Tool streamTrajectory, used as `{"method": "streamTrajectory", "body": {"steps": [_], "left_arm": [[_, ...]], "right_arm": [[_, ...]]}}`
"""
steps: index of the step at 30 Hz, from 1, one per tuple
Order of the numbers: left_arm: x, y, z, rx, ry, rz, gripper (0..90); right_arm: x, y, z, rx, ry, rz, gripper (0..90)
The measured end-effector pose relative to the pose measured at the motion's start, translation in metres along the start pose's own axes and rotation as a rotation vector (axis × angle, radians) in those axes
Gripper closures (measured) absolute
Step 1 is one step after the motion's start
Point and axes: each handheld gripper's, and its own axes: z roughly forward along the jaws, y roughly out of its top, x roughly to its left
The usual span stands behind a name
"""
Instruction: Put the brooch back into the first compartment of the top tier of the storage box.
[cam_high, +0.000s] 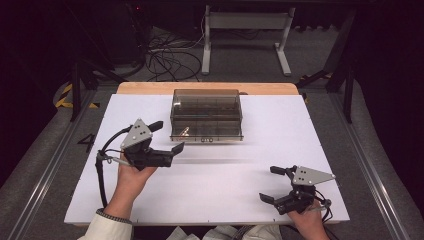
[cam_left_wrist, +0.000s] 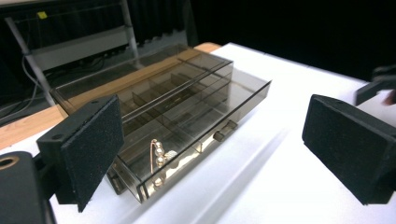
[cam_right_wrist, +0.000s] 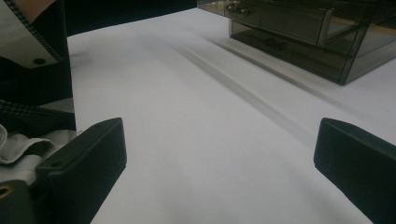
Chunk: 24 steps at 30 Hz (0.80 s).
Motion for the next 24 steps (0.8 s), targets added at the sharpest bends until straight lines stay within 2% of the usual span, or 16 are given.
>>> {"method": "streamTrajectory", "body": {"steps": [5, 9, 14, 24], "left_arm": [[-0.001, -0.009, -0.016, 0.005, -0.004, 0.003, 6.0], [0.0, -0.018, -0.024, 0.0, -0.028, -0.024, 5.8], [-0.002, -0.031, -0.029, 0.004, -0.052, -0.039, 5.3], [-0.009, -0.058, -0.037, 0.031, -0.07, -0.015, 5.3]], "right_arm": [[0.0, 0.0, 0.0, 0.0, 0.0, 0.0, 2.9], [0.001, 0.0, 0.0, 0.002, 0.0, 0.005, 2.9], [0.001, 0.0, 0.0, 0.004, -0.002, 0.001, 2.9], [0.001, 0.0, 0.0, 0.003, -0.002, 0.005, 2.8]]}}
